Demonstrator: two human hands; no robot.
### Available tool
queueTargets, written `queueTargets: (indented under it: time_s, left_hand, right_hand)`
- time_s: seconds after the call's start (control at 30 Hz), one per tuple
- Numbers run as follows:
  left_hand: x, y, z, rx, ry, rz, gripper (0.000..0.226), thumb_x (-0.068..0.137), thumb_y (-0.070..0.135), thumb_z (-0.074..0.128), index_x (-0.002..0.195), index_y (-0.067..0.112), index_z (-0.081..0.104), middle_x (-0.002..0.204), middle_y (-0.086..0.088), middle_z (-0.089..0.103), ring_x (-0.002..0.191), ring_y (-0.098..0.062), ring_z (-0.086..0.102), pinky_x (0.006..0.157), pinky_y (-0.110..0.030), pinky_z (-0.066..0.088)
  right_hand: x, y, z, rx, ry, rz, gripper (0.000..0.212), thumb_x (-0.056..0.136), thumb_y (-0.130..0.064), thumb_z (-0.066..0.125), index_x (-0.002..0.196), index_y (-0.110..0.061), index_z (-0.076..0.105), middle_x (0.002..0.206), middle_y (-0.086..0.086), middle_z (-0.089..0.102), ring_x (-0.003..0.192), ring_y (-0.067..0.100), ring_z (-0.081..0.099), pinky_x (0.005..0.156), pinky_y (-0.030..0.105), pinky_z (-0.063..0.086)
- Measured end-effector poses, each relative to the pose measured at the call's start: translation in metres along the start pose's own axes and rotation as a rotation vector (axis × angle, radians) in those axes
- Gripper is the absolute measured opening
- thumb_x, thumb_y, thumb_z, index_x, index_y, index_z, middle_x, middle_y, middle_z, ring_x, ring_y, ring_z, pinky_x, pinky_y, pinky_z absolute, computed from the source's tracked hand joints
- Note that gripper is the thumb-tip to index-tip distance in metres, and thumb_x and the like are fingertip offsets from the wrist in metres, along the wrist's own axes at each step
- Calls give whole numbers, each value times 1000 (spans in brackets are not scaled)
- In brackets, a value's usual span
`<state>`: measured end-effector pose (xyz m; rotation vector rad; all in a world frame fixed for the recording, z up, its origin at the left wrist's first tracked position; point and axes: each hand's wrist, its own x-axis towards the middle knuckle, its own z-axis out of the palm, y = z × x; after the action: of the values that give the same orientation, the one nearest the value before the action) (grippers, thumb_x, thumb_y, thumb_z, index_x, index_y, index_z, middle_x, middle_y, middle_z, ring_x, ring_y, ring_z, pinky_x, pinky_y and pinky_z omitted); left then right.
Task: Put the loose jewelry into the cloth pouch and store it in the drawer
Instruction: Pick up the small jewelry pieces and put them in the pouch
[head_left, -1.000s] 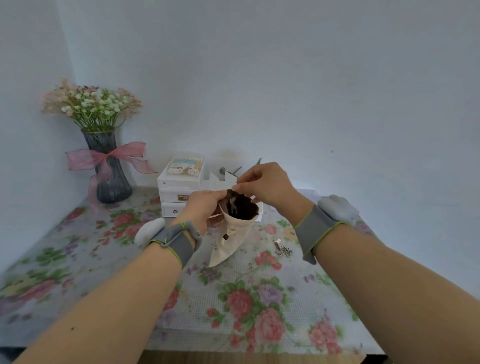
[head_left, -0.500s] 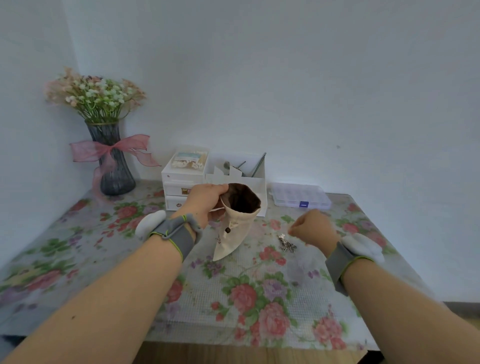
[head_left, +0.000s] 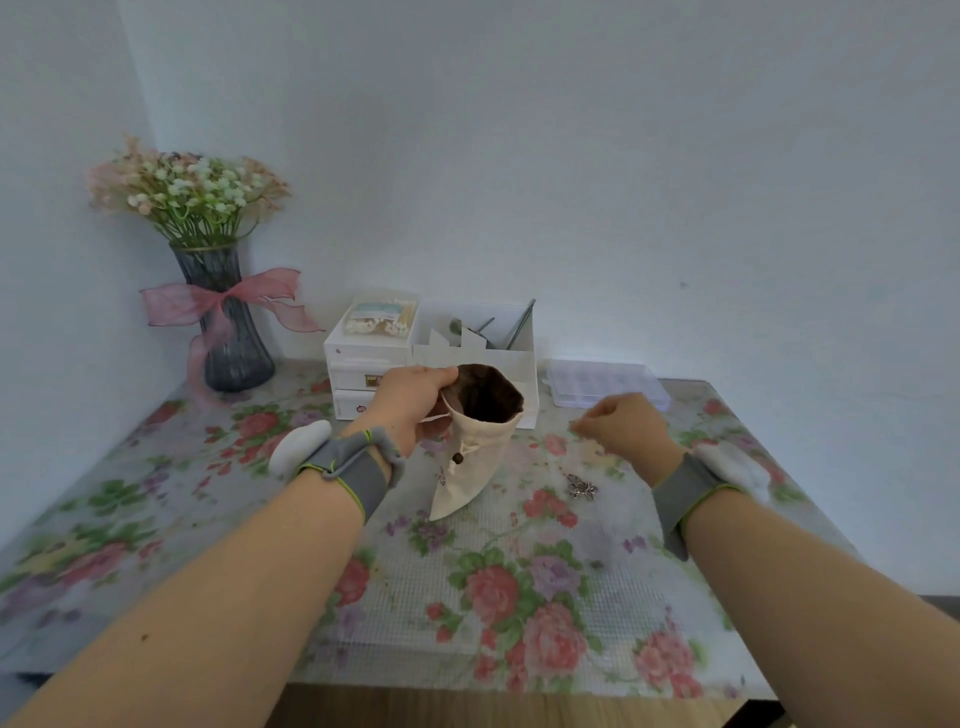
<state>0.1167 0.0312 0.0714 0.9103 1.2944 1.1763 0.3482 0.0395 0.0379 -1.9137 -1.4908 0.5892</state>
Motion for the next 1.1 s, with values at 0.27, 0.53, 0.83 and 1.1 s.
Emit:
queueTargets:
  time_s: [0.27, 0.53, 0.83, 1.1]
  left_hand:
    - [3, -3, 5, -22, -6, -9, 15, 89, 16, 59, 74, 13, 58, 74, -6, 58, 68, -16, 52, 58, -27, 48]
    - [0, -3, 7, -26, -15, -7, 15, 89, 15, 59, 74, 13, 57, 73, -6, 57, 66, -17, 52, 59, -29, 47]
    - [-4, -2, 6, -22, -30, -7, 16, 90, 16, 57, 74, 13, 57, 74, -7, 56, 67, -18, 49, 60, -28, 47]
    - [-5, -2, 3, -40, -16, -11, 19, 90, 14, 57, 72, 14, 55, 69, -5, 54, 61, -15, 47, 59, -26, 45]
  right_hand:
    - [2, -47, -51, 415, 82, -124, 16, 78, -15, 77, 67, -9, 67, 66, 12, 69, 53, 16, 59, 58, 26, 53]
    - [-13, -76, -54, 495, -37, -147, 9, 76, -15, 77, 73, -9, 73, 69, 5, 67, 61, 13, 57, 68, 26, 57]
    - [-29, -102, -29, 268, -252, -225, 26, 76, -22, 78, 92, -2, 77, 77, 6, 69, 65, 10, 56, 66, 25, 56]
    - [-13, -27, -10, -201, -128, -54, 19, 78, -17, 75, 90, -2, 77, 84, 12, 74, 69, 22, 65, 78, 36, 60]
